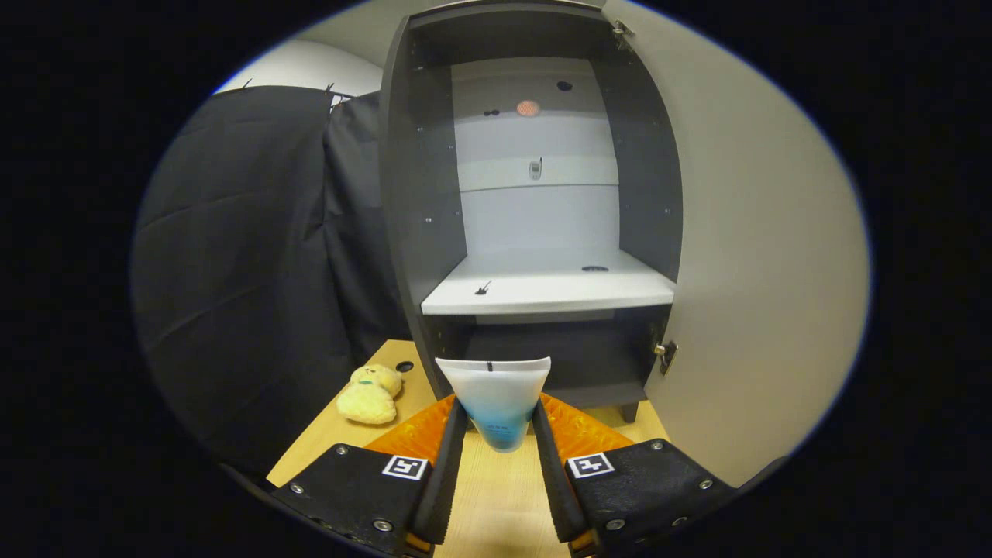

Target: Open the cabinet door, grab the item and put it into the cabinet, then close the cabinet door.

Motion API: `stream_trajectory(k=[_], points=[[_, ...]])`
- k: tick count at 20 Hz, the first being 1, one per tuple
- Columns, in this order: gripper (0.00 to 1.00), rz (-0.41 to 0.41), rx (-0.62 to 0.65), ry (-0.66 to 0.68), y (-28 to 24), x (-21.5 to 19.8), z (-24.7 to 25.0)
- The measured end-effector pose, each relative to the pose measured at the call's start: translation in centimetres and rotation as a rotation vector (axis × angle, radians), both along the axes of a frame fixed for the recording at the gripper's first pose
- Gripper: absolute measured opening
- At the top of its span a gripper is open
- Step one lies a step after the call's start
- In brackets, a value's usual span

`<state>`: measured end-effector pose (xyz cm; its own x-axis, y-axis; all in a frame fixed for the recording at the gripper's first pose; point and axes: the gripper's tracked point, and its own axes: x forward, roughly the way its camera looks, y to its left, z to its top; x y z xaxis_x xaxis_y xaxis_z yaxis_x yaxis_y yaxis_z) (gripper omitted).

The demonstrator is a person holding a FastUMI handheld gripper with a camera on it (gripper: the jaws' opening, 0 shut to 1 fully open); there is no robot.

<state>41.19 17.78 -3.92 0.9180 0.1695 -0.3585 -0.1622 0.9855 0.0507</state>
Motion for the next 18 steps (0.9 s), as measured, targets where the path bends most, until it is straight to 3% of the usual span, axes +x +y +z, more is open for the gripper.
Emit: stream_trajectory(k=[10, 18], points=[[0.51, -0.012, 0.038, -0.080, -0.3, 8.3, 7.7], [0.51, -0.034, 0.073, -0.077, -0.3, 15.2, 10.2]])
